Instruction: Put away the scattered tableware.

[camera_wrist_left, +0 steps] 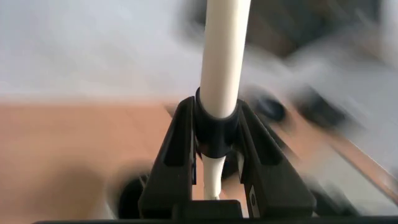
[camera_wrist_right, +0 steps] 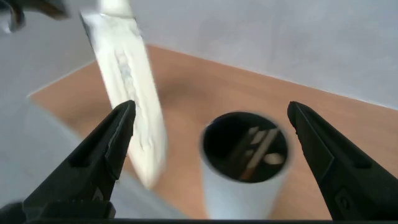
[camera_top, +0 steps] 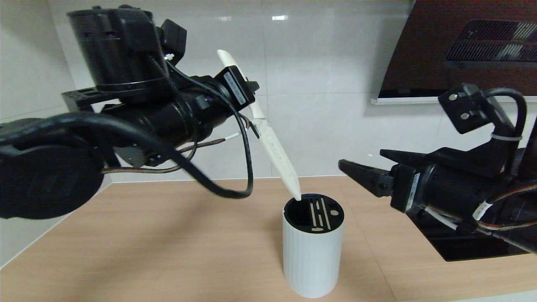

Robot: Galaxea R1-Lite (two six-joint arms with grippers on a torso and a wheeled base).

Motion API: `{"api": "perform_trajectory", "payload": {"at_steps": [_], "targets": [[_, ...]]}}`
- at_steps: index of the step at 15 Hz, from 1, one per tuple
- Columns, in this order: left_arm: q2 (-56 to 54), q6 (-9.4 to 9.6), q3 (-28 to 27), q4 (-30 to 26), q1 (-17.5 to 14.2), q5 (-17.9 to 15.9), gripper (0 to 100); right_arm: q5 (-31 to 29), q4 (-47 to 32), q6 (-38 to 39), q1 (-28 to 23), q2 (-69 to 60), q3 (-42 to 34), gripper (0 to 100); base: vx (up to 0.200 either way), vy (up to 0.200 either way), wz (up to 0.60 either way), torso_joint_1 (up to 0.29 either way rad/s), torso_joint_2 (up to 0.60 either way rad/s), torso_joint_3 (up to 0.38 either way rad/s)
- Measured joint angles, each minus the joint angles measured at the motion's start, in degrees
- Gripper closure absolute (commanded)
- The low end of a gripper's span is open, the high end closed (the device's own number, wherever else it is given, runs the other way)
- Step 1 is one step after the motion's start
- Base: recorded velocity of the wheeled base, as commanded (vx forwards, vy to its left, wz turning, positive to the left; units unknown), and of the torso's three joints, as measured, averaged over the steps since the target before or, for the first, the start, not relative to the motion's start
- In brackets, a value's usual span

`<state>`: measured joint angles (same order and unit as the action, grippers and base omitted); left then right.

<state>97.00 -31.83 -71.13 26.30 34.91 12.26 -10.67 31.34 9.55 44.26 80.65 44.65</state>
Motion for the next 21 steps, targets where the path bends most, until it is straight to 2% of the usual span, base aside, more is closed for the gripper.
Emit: {"api": "perform_trajectory", "payload": {"at_steps": [1, 2, 5, 7, 9, 10, 12, 21], "targets": [[2.3, 1.94, -1.7, 0.0, 0.7, 6.4, 100, 0.0, -0.3, 0.0, -1.1, -1.1, -0.1, 0, 0.000, 0.000, 0.00, 0.000, 0.00, 0.000], [4.5, 4.27, -2.6, 1.2, 2.0, 11.4, 100, 0.0, -1.0, -0.1, -1.9, -2.1, -0.2, 0, 0.000, 0.000, 0.00, 0.000, 0.00, 0.000], [8.8, 10.98, -2.8, 7.8, 6.0, 17.4, 100, 0.0, -2.5, -0.3, -3.0, -3.8, -0.1, 0, 0.000, 0.000, 0.00, 0.000, 0.00, 0.000], [11.2, 16.88, -1.0, 14.4, 8.3, 21.9, 100, 0.0, -2.6, -1.1, -3.3, -4.0, -0.2, 0, 0.000, 0.000, 0.00, 0.000, 0.00, 0.000], [13.6, 20.53, 0.1, 20.2, 10.1, 25.1, 100, 0.0, -2.6, -1.2, -3.4, -4.0, -0.3, 0, 0.000, 0.000, 0.00, 0.000, 0.00, 0.000], [14.7, 21.74, 0.7, 21.8, 10.7, 25.7, 100, 0.0, -2.7, -1.2, -3.4, -4.0, -0.3, 0, 0.000, 0.000, 0.00, 0.000, 0.00, 0.000], [16.3, 22.47, 1.3, 23.8, 11.3, 25.9, 100, 0.0, -2.7, -1.2, -3.5, -4.0, -0.4, 0, 0.000, 0.000, 0.00, 0.000, 0.00, 0.000], [21.4, 21.96, 3.7, 23.9, 14.7, 26.3, 100, 0.0, -2.5, -1.2, -3.4, -3.2, -0.9, 0, 0.000, 0.000, 0.00, 0.000, 0.00, 0.000]]}}
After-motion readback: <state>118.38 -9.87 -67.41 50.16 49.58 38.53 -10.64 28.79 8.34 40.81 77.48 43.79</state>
